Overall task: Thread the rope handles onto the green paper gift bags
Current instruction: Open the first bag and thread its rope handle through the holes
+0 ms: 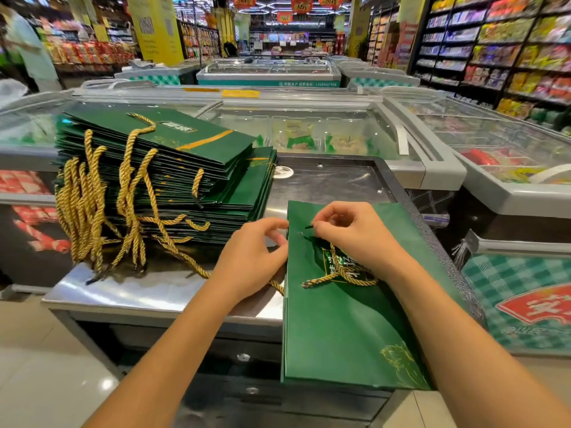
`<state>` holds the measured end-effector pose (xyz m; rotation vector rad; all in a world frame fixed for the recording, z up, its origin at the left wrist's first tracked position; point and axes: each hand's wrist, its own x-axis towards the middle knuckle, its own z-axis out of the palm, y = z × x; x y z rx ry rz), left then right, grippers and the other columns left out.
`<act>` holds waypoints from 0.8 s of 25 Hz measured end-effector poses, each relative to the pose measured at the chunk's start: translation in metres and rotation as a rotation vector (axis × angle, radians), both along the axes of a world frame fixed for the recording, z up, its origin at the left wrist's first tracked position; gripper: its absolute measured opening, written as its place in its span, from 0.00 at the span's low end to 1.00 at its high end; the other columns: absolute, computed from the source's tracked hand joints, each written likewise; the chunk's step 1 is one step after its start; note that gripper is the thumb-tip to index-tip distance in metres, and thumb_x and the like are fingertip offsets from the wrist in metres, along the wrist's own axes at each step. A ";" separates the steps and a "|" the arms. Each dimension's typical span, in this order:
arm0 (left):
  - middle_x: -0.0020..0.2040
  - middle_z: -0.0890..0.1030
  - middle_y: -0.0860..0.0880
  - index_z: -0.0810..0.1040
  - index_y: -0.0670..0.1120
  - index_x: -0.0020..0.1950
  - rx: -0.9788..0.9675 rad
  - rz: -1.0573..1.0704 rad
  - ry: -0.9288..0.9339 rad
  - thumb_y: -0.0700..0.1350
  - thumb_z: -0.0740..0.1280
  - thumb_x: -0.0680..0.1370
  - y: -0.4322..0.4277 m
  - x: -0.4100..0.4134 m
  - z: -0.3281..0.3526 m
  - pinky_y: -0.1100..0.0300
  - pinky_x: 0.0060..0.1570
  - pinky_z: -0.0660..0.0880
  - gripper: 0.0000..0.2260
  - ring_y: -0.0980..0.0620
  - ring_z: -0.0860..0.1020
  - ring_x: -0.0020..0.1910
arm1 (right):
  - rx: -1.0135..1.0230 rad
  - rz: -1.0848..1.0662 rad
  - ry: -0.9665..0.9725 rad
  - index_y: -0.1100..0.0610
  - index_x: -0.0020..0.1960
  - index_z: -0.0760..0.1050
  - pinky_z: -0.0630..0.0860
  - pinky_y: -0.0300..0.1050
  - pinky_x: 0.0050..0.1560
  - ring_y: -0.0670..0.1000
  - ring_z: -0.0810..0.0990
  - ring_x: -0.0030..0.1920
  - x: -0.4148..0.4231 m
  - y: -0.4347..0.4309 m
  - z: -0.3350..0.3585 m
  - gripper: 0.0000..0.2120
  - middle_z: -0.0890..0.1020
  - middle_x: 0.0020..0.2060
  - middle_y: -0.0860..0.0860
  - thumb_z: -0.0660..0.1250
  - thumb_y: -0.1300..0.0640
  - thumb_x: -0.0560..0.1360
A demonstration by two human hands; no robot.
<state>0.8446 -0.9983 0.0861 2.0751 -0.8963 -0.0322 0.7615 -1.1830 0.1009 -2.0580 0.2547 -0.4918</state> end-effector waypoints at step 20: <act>0.45 0.79 0.56 0.73 0.62 0.72 -0.215 -0.170 0.064 0.51 0.70 0.79 0.003 0.001 -0.006 0.54 0.32 0.72 0.22 0.55 0.69 0.28 | -0.069 -0.025 -0.120 0.58 0.41 0.86 0.76 0.46 0.38 0.47 0.79 0.32 -0.012 0.018 0.013 0.09 0.85 0.33 0.55 0.74 0.54 0.76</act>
